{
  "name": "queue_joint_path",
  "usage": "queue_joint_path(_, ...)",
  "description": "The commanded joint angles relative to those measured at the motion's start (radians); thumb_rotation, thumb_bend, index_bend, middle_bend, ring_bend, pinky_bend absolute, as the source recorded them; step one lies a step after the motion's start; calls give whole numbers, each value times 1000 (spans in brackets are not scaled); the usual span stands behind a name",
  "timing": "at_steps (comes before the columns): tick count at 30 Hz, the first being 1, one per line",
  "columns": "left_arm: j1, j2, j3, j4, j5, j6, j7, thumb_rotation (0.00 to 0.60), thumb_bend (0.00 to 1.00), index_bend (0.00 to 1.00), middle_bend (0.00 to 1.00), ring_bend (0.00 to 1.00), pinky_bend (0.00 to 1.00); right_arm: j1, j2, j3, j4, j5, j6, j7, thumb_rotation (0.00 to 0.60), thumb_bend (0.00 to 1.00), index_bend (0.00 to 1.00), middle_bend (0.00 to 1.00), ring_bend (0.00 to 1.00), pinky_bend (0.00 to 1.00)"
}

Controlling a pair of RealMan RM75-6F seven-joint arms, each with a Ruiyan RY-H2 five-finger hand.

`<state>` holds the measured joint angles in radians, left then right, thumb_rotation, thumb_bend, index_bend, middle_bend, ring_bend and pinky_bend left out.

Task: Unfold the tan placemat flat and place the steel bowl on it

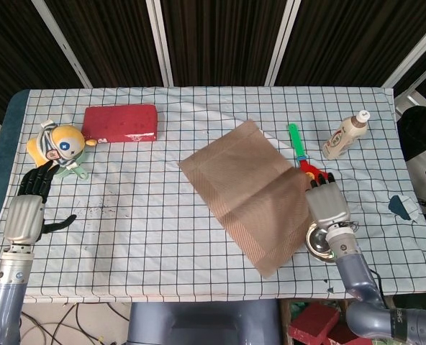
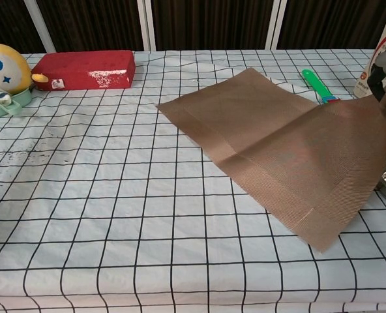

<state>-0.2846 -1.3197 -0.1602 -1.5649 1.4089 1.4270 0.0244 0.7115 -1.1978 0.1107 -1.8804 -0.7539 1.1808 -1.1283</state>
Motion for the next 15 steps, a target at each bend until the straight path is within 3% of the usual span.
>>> queue_joint_path(1, 0, 0, 0, 0, 0, 0, 0, 600, 9, 0, 0, 0, 49, 28, 5, -23, 44, 5, -24, -34, 600, 452, 753, 287, 151, 171)
queue_joint_path(5, 0, 0, 0, 0, 1, 1, -1, 600, 8, 0, 0, 0, 49, 55, 7, -50, 91, -15, -41, -73, 600, 431, 752, 287, 151, 171)
queue_joint_path(12, 0, -2, 1, 2, 3, 1, 1, 600, 9, 0, 0, 0, 49, 83, 11, -106, 163, -126, -57, -110, 600, 296, 749, 270, 150, 171)
queue_joint_path(15, 0, -4, 1, 3, 4, 1, 3, 600, 9, 0, 0, 0, 49, 83, 10, -123, 183, -173, -55, -106, 600, 255, 680, 220, 149, 170)
